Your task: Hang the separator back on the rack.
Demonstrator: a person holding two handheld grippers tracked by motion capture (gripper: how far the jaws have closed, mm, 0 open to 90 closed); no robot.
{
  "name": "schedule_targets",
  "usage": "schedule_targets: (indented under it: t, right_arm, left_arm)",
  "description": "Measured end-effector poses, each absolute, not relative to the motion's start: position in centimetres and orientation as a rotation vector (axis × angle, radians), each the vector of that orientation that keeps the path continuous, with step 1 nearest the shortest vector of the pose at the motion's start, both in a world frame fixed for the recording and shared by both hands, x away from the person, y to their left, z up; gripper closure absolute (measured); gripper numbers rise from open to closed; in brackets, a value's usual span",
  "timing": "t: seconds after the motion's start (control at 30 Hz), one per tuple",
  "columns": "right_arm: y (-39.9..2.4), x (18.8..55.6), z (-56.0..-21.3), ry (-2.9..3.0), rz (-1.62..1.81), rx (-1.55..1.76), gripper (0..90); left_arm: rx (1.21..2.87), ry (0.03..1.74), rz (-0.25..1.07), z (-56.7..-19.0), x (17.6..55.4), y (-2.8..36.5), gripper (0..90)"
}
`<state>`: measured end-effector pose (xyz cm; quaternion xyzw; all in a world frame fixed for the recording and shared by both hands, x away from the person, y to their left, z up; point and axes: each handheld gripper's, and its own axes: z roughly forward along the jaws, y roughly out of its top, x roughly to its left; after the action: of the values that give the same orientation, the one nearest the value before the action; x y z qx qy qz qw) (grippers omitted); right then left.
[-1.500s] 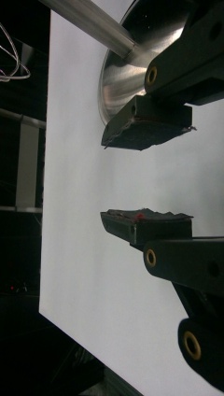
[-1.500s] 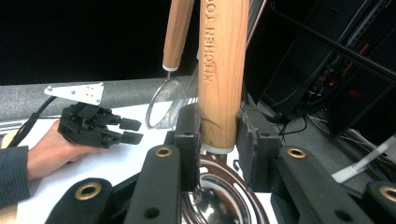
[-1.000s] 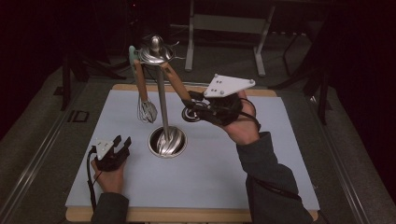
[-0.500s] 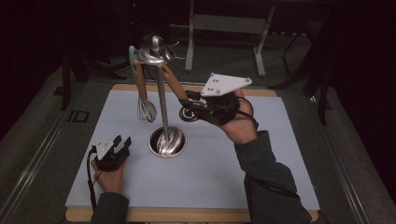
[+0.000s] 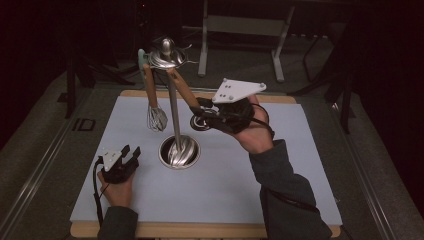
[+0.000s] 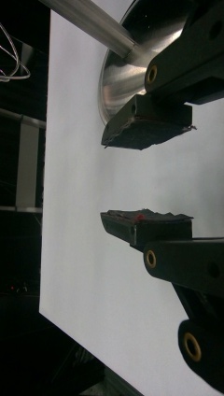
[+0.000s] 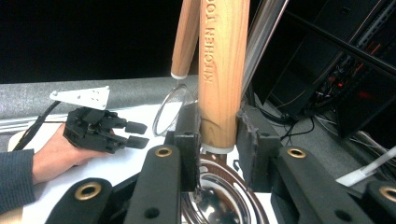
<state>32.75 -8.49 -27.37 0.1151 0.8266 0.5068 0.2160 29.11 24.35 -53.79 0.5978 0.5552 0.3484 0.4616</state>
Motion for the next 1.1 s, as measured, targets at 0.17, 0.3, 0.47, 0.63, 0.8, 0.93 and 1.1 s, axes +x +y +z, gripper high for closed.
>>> schedule_targets:
  t: [0.17,0.3,0.47,0.63,0.8,0.93,1.1]
  right_arm:
    - [-8.46,32.85,-27.37,2.294,1.402,0.321,71.2]
    - [-8.45,32.95,-27.46,2.296,1.401,0.325,71.2]
    - [-8.42,33.17,-27.64,2.302,1.399,0.332,71.2]
    - [-8.41,33.34,-27.84,2.308,1.394,0.339,71.2]
    - [-8.43,33.46,-27.98,2.312,1.392,0.346,71.2]
    - [-8.44,33.58,-28.08,2.313,1.392,0.349,71.2]
    - [-8.44,33.71,-28.20,2.316,1.392,0.353,71.2]
  left_arm:
    - [1.469,1.365,0.857,-53.79,29.11,24.35,57.2]
    - [1.471,1.365,0.857,-53.79,29.12,24.34,57.2]
    - [1.471,1.365,0.857,-53.78,29.11,24.35,57.2]
    - [1.470,1.364,0.858,-53.79,29.11,24.33,57.2]
    - [1.471,1.364,0.857,-53.79,29.11,24.33,57.2]
    - [1.470,1.364,0.857,-53.79,29.11,24.33,57.2]
    - [1.471,1.364,0.858,-53.80,29.11,24.32,57.2]
